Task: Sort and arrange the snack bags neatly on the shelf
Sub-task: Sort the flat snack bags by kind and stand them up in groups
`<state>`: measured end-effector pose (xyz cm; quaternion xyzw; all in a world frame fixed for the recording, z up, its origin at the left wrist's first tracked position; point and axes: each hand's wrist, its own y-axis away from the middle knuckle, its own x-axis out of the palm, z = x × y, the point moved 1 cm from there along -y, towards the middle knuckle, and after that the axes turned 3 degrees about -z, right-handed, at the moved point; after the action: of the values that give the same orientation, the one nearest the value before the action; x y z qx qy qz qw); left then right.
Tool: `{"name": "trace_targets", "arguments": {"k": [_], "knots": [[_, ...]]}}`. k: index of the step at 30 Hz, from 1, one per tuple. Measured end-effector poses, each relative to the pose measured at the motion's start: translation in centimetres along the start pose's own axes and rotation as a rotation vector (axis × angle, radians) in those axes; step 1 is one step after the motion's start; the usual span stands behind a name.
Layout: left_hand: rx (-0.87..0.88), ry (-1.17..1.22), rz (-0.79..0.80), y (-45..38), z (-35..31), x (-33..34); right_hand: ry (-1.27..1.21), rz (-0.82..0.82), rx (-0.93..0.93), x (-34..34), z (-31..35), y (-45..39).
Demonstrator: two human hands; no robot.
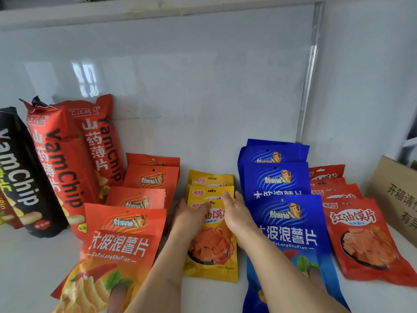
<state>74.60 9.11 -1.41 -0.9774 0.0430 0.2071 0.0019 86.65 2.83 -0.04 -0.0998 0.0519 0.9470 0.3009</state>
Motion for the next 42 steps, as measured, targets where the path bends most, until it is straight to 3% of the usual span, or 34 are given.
{"name": "trace_targets", "arguments": {"k": [9,14,25,33,38,42], "knots": [[0.139,0.065,-0.008,0.8,0.2,0.3,0.126,-0.028,-0.073,0.4,-0.4,-1.2],[0.129,0.051,-0.003,0.7,0.4,0.9,0.189,-0.075,-0.087,0.9,-1.2,-1.9],[0.067,-0.207,-0.033,1.9,-1.7,-0.1,0.543,-0.173,-0.25,0.7,0.4,-0.7],[0.359,-0.349,-0.147,4.5,-6.2,-3.7,0.78,-0.14,-0.485,0.9,2.8,0.8],[0.495,-0.302,-0.269,6.7,-6.9,-9.1,0.535,-0.041,-0.606,3.2,4.6,4.1],[0.538,-0.099,-0.342,8.9,-4.3,-14.9,0.368,0.077,-0.475,6.0,4.3,7.9]]}}
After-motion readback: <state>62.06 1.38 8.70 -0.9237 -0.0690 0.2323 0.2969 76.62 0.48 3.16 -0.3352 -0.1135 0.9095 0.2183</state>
